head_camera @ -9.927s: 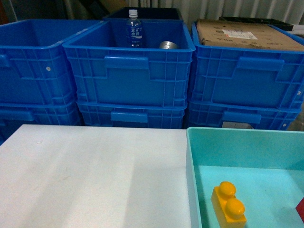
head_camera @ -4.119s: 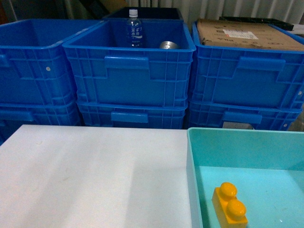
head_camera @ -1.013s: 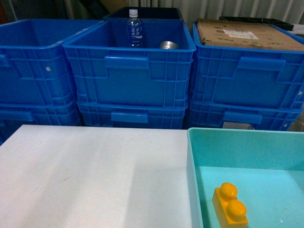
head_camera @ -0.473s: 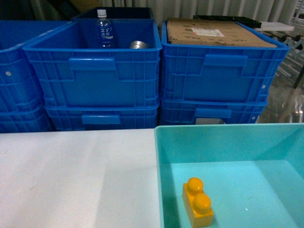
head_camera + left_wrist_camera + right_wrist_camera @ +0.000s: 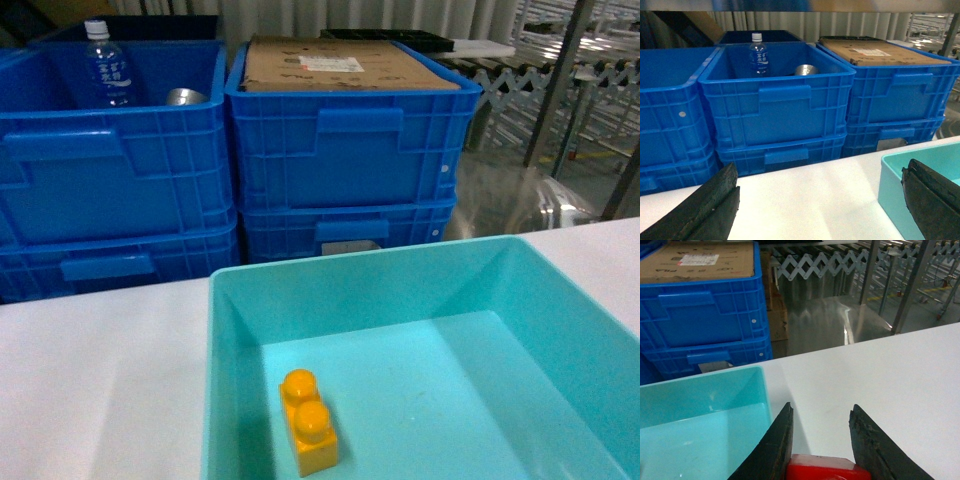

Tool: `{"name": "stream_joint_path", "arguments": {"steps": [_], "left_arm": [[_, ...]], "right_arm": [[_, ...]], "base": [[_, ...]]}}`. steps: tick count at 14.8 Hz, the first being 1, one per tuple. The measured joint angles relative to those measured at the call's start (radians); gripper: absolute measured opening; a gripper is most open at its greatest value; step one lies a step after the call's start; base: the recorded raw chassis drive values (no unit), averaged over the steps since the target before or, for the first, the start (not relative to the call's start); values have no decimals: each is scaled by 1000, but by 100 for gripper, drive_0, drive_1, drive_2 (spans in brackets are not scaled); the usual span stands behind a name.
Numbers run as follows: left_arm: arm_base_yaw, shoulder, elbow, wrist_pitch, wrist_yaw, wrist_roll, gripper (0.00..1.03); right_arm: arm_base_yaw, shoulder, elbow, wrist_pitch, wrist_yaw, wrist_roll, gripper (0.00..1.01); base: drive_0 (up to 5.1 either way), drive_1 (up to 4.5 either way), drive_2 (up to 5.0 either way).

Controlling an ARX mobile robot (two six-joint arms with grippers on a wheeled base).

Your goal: Pick red block from blue box to shelf

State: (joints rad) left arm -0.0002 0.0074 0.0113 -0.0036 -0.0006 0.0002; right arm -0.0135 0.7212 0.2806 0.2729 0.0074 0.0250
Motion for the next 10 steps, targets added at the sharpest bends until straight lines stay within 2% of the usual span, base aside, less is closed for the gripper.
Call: {"name": "stream_joint_path", "arguments": {"steps": [7, 10], "left_arm": [[0, 0, 0, 0, -3, 0, 98], [0, 0, 0, 0, -3, 0, 98]], "right_arm": [[0, -1, 0, 2, 0, 0, 27], [0, 1, 0, 0, 0, 0, 27]], "base": [[-160, -160, -160], [199, -219, -510]]}}
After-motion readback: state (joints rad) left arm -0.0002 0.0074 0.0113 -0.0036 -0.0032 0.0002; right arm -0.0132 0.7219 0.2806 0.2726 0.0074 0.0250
